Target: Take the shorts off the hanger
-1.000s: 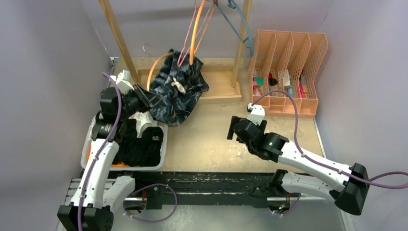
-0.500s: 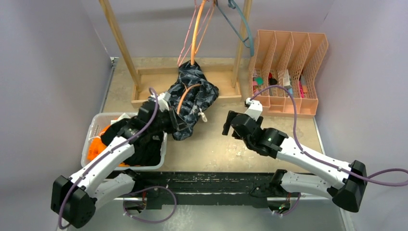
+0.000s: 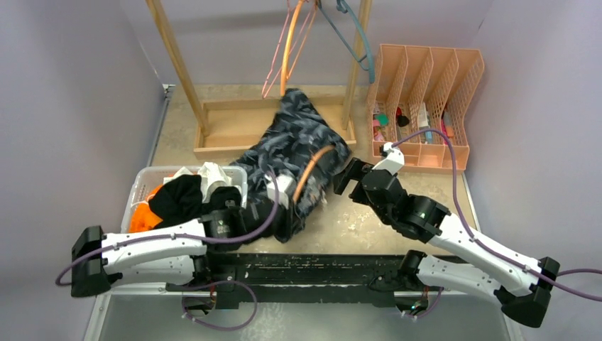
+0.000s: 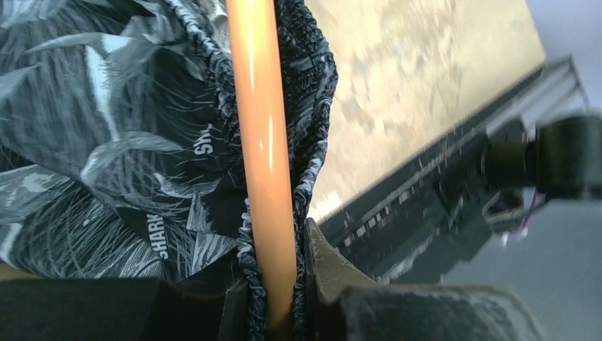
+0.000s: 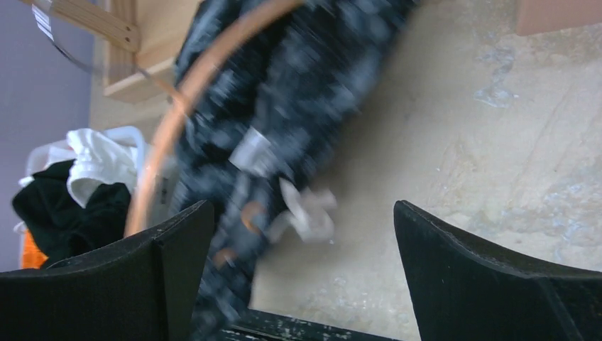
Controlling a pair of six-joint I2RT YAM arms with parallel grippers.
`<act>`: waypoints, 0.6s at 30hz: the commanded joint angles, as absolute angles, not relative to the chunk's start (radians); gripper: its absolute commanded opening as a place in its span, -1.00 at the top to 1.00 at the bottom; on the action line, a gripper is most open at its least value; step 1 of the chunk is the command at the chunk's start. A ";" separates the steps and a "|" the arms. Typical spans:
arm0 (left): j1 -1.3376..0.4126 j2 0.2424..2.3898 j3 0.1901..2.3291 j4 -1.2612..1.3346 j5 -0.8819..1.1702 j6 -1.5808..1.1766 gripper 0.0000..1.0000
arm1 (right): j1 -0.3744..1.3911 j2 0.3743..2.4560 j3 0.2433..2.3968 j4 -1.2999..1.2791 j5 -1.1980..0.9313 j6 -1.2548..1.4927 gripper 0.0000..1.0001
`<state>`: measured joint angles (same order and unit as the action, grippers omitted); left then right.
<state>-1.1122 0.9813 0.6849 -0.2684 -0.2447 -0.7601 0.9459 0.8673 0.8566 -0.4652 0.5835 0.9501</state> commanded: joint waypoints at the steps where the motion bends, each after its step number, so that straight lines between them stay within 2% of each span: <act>1: -1.356 1.018 0.734 -0.234 -0.535 -0.786 1.00 | 0.945 0.840 0.870 -0.383 0.583 0.954 -0.89; 3: -1.385 1.078 0.800 -0.290 -0.560 -0.785 1.00 | 0.944 0.843 0.877 -0.384 0.583 0.962 -0.80; 6: -1.436 1.128 0.875 -0.341 -0.661 -0.785 1.00 | 0.944 0.857 0.885 -0.381 0.573 1.000 -0.81; 12: -1.441 1.114 0.858 -0.256 -0.675 -0.769 1.00 | 0.945 0.932 0.889 -0.432 0.562 1.183 -0.84; 18: -1.473 1.167 0.870 -0.283 -0.666 -0.765 1.00 | 0.942 0.942 0.829 -0.296 0.461 1.155 -0.75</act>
